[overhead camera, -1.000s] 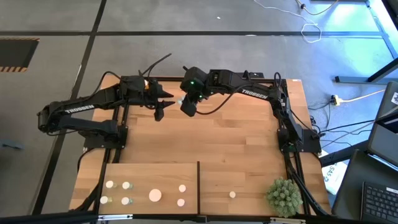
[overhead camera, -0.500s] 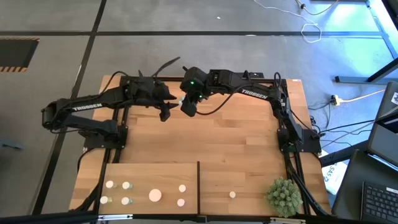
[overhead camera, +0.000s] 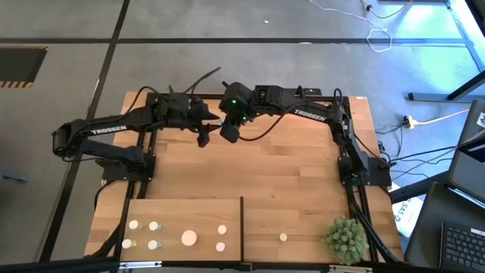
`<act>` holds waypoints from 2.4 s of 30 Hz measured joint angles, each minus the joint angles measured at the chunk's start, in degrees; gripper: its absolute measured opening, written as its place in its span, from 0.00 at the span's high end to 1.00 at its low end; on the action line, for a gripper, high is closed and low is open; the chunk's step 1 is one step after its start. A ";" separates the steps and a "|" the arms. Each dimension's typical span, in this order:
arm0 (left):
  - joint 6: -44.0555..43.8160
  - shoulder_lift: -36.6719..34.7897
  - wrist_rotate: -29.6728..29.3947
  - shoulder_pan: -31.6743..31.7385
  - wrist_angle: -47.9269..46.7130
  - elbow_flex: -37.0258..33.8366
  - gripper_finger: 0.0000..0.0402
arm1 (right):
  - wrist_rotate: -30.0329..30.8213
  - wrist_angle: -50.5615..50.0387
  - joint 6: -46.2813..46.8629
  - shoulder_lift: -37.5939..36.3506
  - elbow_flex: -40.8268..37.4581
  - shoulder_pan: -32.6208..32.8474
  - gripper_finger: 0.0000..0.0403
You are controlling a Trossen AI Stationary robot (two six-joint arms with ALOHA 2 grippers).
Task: Pick and place medicine bottles onto shelf by color
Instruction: Put the blue pill bottle on the shelf aligned with the other blue pill bottle
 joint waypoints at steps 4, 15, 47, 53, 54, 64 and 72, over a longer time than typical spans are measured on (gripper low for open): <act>1.21 0.00 2.16 -0.02 0.17 0.00 0.60 | -0.14 0.44 0.00 0.02 0.00 0.15 0.70; 1.32 0.00 1.93 -0.02 0.19 0.00 0.66 | -0.15 0.58 0.02 0.02 0.00 0.15 0.70; 1.15 0.00 2.02 -0.02 0.17 0.00 0.85 | -5.54 1.12 2.39 0.02 0.00 -0.92 0.61; 1.15 0.00 1.95 -0.02 0.13 0.00 0.85 | -5.60 1.21 1.25 0.02 0.00 -0.92 0.55; 1.16 0.00 1.93 -0.02 -0.01 0.00 0.85 | -5.60 1.23 1.23 0.02 0.00 -1.06 0.55; 0.60 -1.93 0.98 0.00 -4.58 0.04 0.85 | -5.55 0.49 -1.56 -4.00 -0.07 -1.99 0.55; -1.11 -8.19 0.31 0.00 -8.17 0.02 0.85 | -5.31 -0.12 -3.09 -6.92 -0.03 -1.90 0.55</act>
